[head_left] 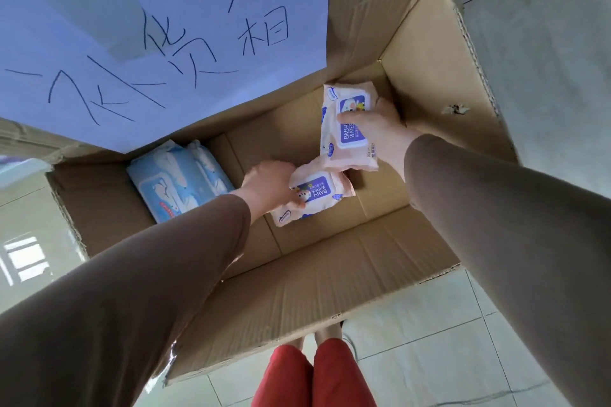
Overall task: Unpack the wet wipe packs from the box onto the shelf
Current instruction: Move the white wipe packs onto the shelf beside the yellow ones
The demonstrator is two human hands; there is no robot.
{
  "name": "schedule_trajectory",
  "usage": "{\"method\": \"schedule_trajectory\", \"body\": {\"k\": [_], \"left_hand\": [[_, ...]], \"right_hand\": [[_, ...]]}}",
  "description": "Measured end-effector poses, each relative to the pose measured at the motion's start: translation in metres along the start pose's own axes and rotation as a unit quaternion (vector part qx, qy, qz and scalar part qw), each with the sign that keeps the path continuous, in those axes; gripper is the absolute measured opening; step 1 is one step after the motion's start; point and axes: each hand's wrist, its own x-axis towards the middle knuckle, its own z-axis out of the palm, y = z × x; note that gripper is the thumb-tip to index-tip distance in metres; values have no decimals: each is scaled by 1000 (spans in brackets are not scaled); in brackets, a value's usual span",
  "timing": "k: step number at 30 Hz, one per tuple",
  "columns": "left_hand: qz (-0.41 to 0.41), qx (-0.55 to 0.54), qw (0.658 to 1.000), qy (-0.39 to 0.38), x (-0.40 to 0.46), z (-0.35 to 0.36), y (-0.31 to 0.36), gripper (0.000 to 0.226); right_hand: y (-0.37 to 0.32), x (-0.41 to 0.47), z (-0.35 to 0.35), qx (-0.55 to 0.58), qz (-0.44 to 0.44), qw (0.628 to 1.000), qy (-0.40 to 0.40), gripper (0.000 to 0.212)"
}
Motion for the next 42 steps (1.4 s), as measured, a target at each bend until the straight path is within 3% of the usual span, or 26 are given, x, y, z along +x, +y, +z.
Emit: {"method": "schedule_trajectory", "body": {"k": [2, 8, 11, 16, 19, 22, 30, 33, 37, 42], "left_hand": [[-3, -33, 999, 0, -12, 3, 0, 40], [-13, -123, 992, 28, -93, -21, 3, 38], [-12, -126, 991, 52, -155, -54, -1, 37], [-3, -126, 988, 85, -275, -124, -22, 57], [9, -139, 984, 115, -352, -165, -43, 72], [20, -178, 972, 152, -430, -199, -75, 68], [30, -223, 945, 238, -609, -259, -215, 51], [22, -231, 938, 256, -656, -280, -274, 31], [5, -213, 931, 298, -698, -327, -341, 25], [4, -189, 922, 338, -708, -399, -405, 28]], "right_hand": [[0, -12, -2, 26, 18, 999, -36, 27], [-23, -98, -22, 124, 36, 986, -101, 23], [-43, -165, -29, 149, 8, 981, -127, 46], [-95, -301, -26, 178, -62, 966, -176, 58], [-126, -383, -9, 227, -77, 950, -201, 50], [-162, -461, 20, 269, -88, 935, -215, 38], [-247, -613, 129, 151, -185, 938, -250, 68], [-278, -648, 172, 117, -213, 925, -291, 56], [-327, -675, 223, 93, -246, 907, -328, 35], [-394, -675, 278, 60, -290, 902, -314, 31]]}}
